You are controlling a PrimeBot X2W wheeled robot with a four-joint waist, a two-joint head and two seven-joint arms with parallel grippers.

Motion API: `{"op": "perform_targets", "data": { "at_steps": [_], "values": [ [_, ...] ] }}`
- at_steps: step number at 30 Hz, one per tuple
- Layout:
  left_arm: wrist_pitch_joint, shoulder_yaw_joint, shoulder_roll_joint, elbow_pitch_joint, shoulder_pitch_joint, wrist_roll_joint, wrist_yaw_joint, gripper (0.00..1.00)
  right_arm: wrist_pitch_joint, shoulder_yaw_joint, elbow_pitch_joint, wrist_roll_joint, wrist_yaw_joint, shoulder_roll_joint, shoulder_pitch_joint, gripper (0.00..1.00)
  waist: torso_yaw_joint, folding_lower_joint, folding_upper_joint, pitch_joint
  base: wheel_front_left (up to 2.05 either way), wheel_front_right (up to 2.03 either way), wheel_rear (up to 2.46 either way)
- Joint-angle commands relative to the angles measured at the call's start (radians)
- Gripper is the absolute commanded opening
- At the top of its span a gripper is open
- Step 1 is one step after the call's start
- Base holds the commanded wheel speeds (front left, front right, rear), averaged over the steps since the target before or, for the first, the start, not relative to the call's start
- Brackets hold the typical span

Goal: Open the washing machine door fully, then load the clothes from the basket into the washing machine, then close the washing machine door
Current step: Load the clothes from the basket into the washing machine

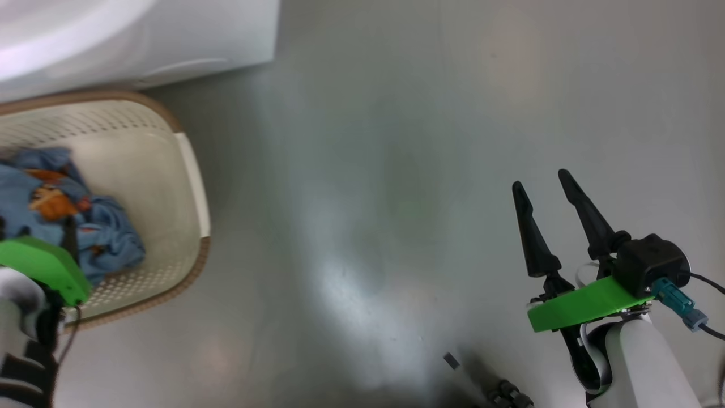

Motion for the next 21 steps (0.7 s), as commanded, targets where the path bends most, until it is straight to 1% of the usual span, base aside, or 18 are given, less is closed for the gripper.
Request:
{"op": "perform_targets", "data": {
  "at_steps": [1, 8, 14, 21],
  "values": [
    [0.01, 0.022, 0.062, 0.019, -0.017, 0.002, 0.013, 1.0, -0.012, 0.02, -0.021, 0.014, 0.002, 0.002, 0.003, 1.0, -0.067, 0.0, -0.0001, 0.077, 0.0, 0.0, 0.0],
    [0.095, 0.037, 0.086, 0.104, -0.103, -0.026, 0.029, 1.0, -0.012, 0.03, -0.027, 0.045, 0.002, 0.003, -0.01, 1.0, -0.088, 0.0, -0.0001, 0.121, 0.0, 0.0, 0.0],
    [0.143, 0.026, 0.087, 0.126, -0.145, -0.026, 0.044, 1.0, -0.012, 0.026, -0.031, 0.051, 0.002, 0.003, -0.004, 1.0, -0.085, 0.0, -0.0001, 0.136, 0.0, 0.0, 0.0],
    [0.184, 0.002, 0.087, 0.14, -0.178, -0.014, 0.077, 1.0, -0.012, 0.017, -0.04, 0.048, 0.002, 0.003, 0.009, 1.0, -0.082, 0.0, -0.0001, 0.153, 0.0, 0.0, 0.0]
  ]
}}
